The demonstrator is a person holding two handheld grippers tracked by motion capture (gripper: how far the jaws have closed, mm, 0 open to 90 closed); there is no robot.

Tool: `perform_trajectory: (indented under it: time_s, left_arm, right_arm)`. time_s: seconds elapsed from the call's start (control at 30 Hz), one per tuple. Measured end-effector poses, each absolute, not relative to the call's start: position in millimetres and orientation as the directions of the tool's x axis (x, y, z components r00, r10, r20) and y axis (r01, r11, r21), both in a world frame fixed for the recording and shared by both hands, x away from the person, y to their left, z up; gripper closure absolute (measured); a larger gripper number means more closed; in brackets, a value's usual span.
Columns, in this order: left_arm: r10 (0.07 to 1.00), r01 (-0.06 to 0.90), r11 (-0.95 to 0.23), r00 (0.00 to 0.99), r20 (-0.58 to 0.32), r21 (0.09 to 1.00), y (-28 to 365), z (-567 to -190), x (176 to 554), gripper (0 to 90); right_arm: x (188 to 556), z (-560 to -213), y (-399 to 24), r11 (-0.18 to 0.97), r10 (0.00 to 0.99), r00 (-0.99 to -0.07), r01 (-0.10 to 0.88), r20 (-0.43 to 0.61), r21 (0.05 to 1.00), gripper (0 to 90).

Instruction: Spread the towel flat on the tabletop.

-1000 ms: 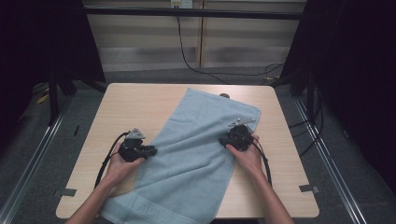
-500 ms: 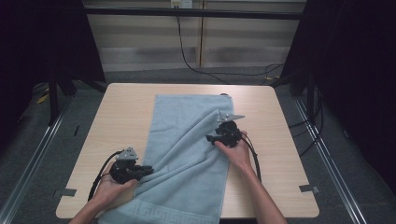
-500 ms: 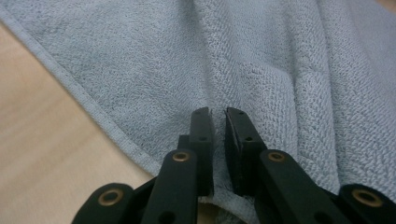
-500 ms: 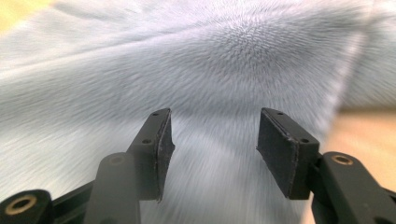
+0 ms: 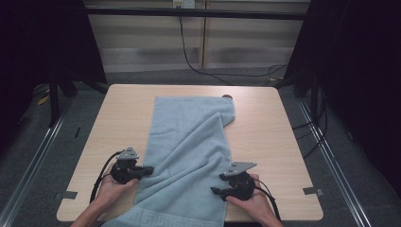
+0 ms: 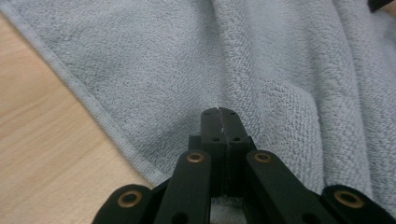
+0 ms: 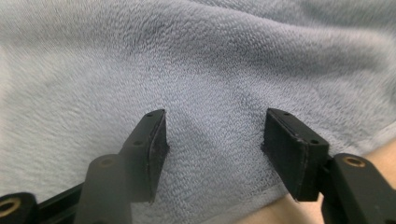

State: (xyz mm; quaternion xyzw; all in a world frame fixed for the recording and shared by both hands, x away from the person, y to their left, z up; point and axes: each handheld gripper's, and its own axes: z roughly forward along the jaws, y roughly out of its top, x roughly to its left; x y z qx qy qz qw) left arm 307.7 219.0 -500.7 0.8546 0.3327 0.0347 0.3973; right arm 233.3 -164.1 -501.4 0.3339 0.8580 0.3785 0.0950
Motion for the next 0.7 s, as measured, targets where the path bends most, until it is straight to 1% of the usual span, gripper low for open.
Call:
perform_trajectory:
  time_s: [0.03,0.07,0.13,0.17,0.23,0.27,0.37,0.4,0.5,0.57,0.6,0.63,0.67,0.7]
  left_arm:
    - [0.601,0.541,-0.466,0.775,-0.198,0.701,220.5,-500.5,308.6,90.0]
    - [0.612,0.541,-0.46,0.767,-0.189,0.705,222.0,-500.5,309.5,90.0]
    - [0.627,0.552,-0.45,0.755,-0.191,0.702,226.5,-500.5,311.6,90.0]
    - [0.632,0.559,-0.445,0.749,-0.197,0.7,228.1,-500.6,311.6,90.0]
    - [0.641,0.558,-0.452,0.746,-0.181,0.696,230.1,-499.5,309.1,90.0]
    - [0.64,0.559,-0.455,0.746,-0.183,0.693,231.1,-499.1,307.6,90.0]
    - [0.63,0.565,-0.448,0.749,-0.203,0.693,233.4,-499.6,301.4,90.0]
    - [0.63,0.567,-0.448,0.749,-0.205,0.691,232.7,-499.5,299.3,90.0]
    - [0.619,0.555,-0.46,0.76,-0.197,0.693,231.2,-499.0,292.6,90.0]
    - [0.633,0.56,-0.455,0.75,-0.191,0.693,231.0,-498.6,291.3,89.4]
    - [0.637,0.562,-0.452,0.747,-0.19,0.693,231.2,-498.5,292.4,88.2]
    - [0.647,0.568,-0.441,0.738,-0.192,0.695,231.4,-498.7,294.1,87.0]
    - [0.654,0.574,-0.433,0.731,-0.196,0.694,232.0,-498.7,297.0,86.9]
    - [0.658,0.582,-0.424,0.724,-0.205,0.694,232.8,-498.2,300.8,86.6]
  right_arm:
    - [231.5,-501.8,-163.1,0.514,0.641,-0.766,0.475,0.049,0.714,44.4]
    - [230.7,-501.2,-163.4,0.529,0.634,-0.773,0.467,0.036,0.709,50.1]
    - [231.4,-499.8,-170.2,0.522,0.638,-0.769,0.474,0.044,0.709,72.0]
    - [232.1,-500.4,-175.6,0.508,0.645,-0.762,0.48,0.054,0.715,77.4]
    - [231.1,-498.8,-186.2,0.506,0.662,-0.748,0.501,0.057,0.703,81.9]
    - [229.1,-498.1,-190.9,0.505,0.669,-0.741,0.505,0.053,0.7,82.3]
    - [213.5,-499.2,-204.7,0.46,0.661,-0.737,0.544,0.138,0.702,82.4]
    - [205.6,-498.5,-207.4,0.459,0.656,-0.74,0.55,0.152,0.697,82.4]
    - [177.5,-496.0,-209.8,0.483,0.621,-0.764,0.549,0.175,0.682,82.3]
    - [161.3,-493.7,-208.4,0.51,0.585,-0.789,0.537,0.187,0.671,81.7]
    - [156.2,-491.4,-207.0,0.524,0.573,-0.798,0.53,0.185,0.666,80.3]
    - [153.3,-488.9,-206.0,0.523,0.565,-0.802,0.528,0.191,0.669,76.0]
    - [153.6,-487.0,-206.1,0.505,0.566,-0.801,0.525,0.196,0.686,71.1]
    - [156.8,-485.3,-207.1,0.479,0.576,-0.792,0.527,0.202,0.702,69.4]
